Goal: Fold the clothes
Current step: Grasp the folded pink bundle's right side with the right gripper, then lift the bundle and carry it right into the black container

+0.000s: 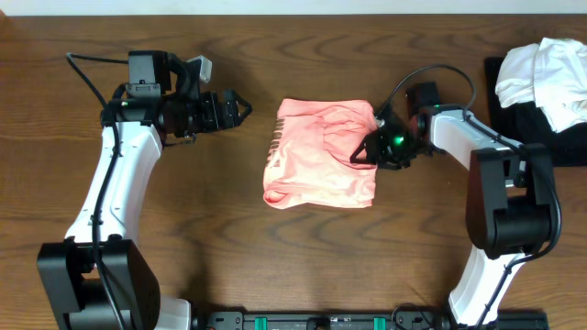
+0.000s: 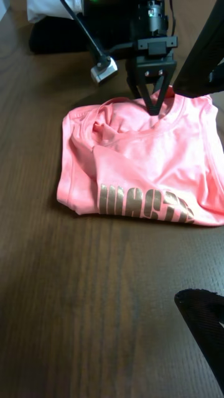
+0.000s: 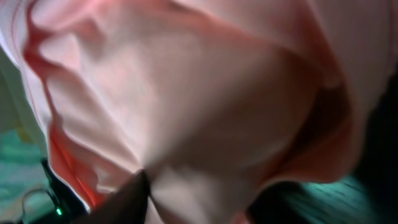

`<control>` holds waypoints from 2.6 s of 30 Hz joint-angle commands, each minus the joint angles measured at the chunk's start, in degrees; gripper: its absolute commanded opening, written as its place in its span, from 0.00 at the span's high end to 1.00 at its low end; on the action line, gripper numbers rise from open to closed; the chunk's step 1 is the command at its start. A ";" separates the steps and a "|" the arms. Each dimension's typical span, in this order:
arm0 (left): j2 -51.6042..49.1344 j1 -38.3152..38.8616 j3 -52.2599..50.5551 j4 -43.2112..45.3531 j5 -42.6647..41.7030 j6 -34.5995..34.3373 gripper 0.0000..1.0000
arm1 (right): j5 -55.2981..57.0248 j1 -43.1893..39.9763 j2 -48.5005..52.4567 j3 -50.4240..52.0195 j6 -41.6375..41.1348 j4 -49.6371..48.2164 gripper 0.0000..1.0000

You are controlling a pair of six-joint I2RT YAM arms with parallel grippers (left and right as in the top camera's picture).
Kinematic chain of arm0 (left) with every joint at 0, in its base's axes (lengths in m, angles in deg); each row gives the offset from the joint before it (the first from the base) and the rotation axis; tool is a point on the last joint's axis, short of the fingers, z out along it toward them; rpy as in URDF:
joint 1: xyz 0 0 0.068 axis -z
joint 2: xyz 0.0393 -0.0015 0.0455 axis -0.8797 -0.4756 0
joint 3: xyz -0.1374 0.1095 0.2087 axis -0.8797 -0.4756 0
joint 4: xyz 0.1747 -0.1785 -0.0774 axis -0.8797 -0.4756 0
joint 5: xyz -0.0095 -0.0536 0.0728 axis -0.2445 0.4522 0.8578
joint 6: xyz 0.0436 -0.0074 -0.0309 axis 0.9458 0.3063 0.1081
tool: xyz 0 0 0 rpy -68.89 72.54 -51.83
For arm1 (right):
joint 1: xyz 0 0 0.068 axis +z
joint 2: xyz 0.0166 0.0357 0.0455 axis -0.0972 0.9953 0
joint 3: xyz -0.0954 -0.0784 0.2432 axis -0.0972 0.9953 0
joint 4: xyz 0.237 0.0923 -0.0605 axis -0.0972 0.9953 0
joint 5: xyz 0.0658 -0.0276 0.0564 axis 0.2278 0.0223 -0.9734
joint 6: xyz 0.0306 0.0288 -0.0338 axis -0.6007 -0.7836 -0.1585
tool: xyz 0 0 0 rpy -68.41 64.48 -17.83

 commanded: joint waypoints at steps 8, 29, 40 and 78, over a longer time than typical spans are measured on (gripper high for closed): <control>0.57 -0.11 1.49 -0.55 -0.09 0.76 0.02 | 2.51 0.07 2.73 1.14 1.38 -3.69 0.99; 0.55 -0.11 1.38 -1.18 0.35 0.79 0.02 | 10.12 0.11 0.68 -33.00 10.27 21.44 0.99; 0.55 -0.11 1.05 -1.16 0.35 0.79 0.02 | 17.75 -1.51 0.68 -52.72 12.37 32.04 0.99; 0.55 -0.09 0.79 -1.18 0.35 0.79 0.02 | 30.73 -31.93 0.70 -71.01 -18.14 16.83 0.99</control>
